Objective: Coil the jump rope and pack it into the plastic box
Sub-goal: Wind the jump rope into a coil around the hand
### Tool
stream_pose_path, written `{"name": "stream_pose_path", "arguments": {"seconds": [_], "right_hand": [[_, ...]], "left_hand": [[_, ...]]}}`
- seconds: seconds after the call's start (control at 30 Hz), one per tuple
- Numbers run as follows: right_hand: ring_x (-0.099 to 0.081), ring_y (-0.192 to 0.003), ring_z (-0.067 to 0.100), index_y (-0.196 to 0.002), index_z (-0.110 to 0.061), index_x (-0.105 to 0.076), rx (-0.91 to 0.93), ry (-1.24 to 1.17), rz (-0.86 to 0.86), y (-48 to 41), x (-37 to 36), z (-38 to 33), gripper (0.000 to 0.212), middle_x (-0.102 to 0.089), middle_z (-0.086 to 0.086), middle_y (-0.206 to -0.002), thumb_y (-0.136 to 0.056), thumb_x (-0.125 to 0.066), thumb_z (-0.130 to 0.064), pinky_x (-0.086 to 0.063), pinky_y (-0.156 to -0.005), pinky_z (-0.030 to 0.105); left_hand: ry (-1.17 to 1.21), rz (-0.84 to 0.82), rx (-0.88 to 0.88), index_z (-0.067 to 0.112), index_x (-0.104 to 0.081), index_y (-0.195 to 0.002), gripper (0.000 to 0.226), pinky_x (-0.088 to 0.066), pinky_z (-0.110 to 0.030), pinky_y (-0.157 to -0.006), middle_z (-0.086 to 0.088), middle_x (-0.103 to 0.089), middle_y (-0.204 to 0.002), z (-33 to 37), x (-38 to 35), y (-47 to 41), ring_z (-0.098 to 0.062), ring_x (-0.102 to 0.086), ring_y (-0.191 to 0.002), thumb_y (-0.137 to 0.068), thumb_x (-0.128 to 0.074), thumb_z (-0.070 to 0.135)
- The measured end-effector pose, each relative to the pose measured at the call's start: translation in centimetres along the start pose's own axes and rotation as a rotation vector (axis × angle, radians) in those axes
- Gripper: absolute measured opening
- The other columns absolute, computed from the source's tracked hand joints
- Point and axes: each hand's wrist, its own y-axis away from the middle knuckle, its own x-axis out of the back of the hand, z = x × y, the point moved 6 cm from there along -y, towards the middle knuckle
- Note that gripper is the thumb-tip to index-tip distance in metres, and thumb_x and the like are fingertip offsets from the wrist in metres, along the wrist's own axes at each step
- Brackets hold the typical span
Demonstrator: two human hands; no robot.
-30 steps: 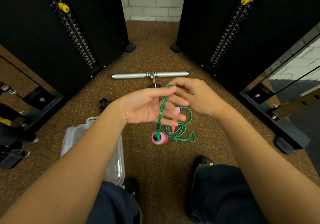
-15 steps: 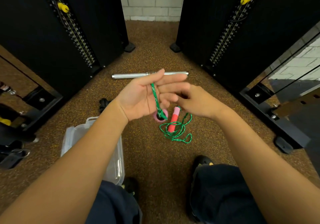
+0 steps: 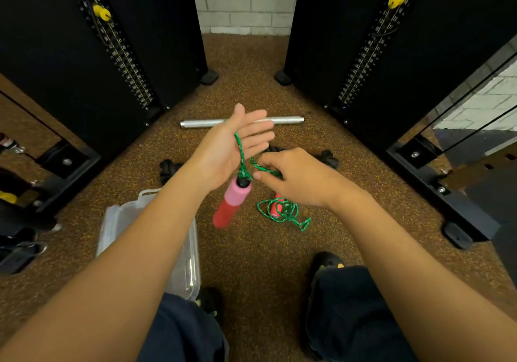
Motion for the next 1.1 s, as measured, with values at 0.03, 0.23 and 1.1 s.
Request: {"name": "stream_pose_path", "arguments": {"seconds": [0.03,0.23,1.1], "right_hand": [[-0.042,-0.051,0.004,-0.078,-0.018,-0.058,0.011,0.001,0.022,0.0,0.2,-0.1,0.022,-0.039,-0.013,-0.055,-0.093,-0.050,-0.031,-0.031,-0.056,0.025],[-0.050,-0.061,0.014,-0.070,-0.015,-0.055,-0.022,-0.021,0.162,-0.1,2.1,0.8,0.032,-0.049,-0.012,-0.060,-0.078,-0.064,-0.045,-0.047,-0.065,0.038],[-0.061,-0.090,0.011,-0.103,-0.007,-0.061,-0.039,-0.859,-0.053,0.3,2.3,1.3,0.018,-0.065,0.005,-0.096,-0.091,-0.049,-0.012,-0.049,-0.084,0.023]], "left_hand": [[-0.119,0.015,0.005,0.007,-0.054,-0.123,0.048,-0.054,-0.024,-0.085,-0.009,-0.065,-0.113,-0.2,-0.2,0.1,-0.018,-0.065,-0.102,-0.100,-0.025,0.037],[-0.710,0.008,0.103,0.011,-0.065,-0.080,0.059,-0.046,-0.045,-0.096,-0.008,-0.064,-0.067,-2.4,-1.0,0.1,-0.025,-0.065,-0.078,-0.094,-0.029,0.055],[0.163,-0.715,0.229,0.008,-0.076,-0.079,0.039,-0.054,-0.024,-0.083,-0.008,-0.075,-0.091,0.3,-4.4,3.6,-0.019,-0.069,-0.095,-0.083,-0.050,0.037]]}}
